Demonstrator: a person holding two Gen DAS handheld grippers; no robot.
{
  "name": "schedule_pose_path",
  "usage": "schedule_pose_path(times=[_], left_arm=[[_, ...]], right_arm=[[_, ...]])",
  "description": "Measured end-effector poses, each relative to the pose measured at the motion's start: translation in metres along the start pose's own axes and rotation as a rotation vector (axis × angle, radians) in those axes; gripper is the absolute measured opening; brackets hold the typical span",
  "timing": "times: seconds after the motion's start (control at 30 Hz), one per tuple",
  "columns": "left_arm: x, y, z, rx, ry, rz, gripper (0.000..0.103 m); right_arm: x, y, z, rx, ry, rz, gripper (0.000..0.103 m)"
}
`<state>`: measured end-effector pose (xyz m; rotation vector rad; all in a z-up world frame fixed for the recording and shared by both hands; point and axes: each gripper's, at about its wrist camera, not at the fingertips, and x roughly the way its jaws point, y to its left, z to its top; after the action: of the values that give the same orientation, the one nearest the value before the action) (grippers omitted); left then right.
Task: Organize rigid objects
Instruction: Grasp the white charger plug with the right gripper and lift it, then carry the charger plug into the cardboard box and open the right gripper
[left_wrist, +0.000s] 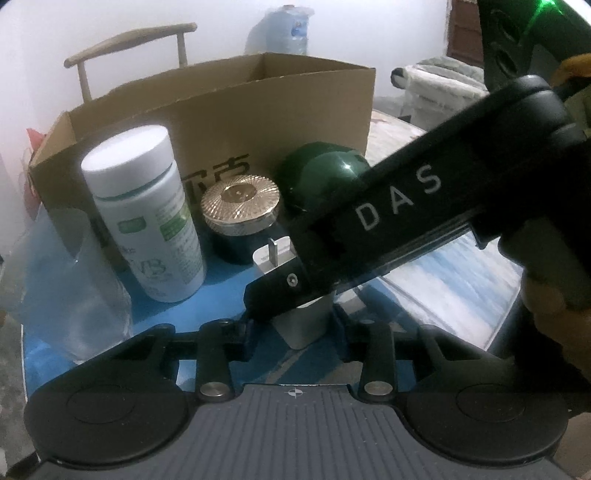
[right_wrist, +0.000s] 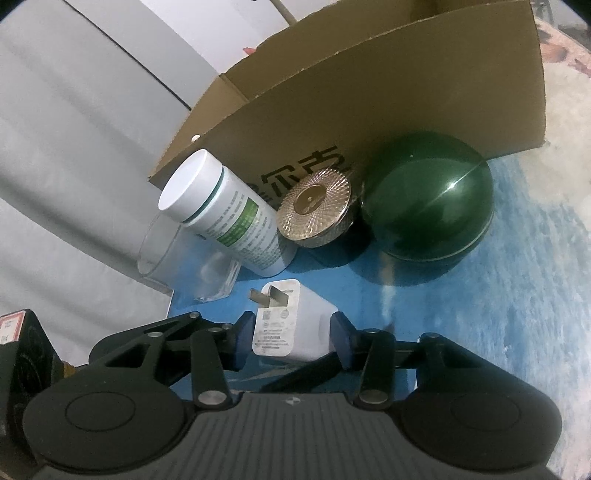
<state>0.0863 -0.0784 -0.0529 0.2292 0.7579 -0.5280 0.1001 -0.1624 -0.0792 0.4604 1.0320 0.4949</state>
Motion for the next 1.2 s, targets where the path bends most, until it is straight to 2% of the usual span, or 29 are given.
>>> schedule_pose_path(times=[0.2,0.37,0.53,0.7,0.8,0.93,1.07,1.2], left_arm=[[-0.026,-0.013,0.005,0.029,-0.053,0.027,0.037],[-0.066,-0.019,0.024,0.052,-0.112,0.081,0.037],[-0.096,-0.015,0.062,0.104,-0.206,0.156,0.036],[-0.099,0.001,0.115,0.119,-0.220,0.180,0.036],[-0.082,0.025,0.139,0.101,-0.174,0.174,0.036],[-0.035,0.063,0.159,0.029,-0.019,0.115,0.036],[0.008,0.102,0.165,-0.081,0.157,0.039,0.036],[0.039,0.126,0.163,-0.136,0.267,0.018,0.036]], right_arm=[[-0.022,0.018,-0.003,-0.036,-0.047,0.011,0.048],[-0.051,0.050,0.007,-0.124,-0.104,0.035,0.048],[-0.078,0.083,0.047,-0.232,-0.186,0.075,0.047],[-0.086,0.104,0.107,-0.314,-0.216,0.091,0.047],[-0.068,0.103,0.151,-0.291,-0.164,0.105,0.047],[-0.016,0.082,0.203,-0.204,-0.037,0.095,0.046],[0.042,0.052,0.231,-0.097,0.095,0.093,0.046],[0.083,0.029,0.242,-0.028,0.171,0.101,0.045]])
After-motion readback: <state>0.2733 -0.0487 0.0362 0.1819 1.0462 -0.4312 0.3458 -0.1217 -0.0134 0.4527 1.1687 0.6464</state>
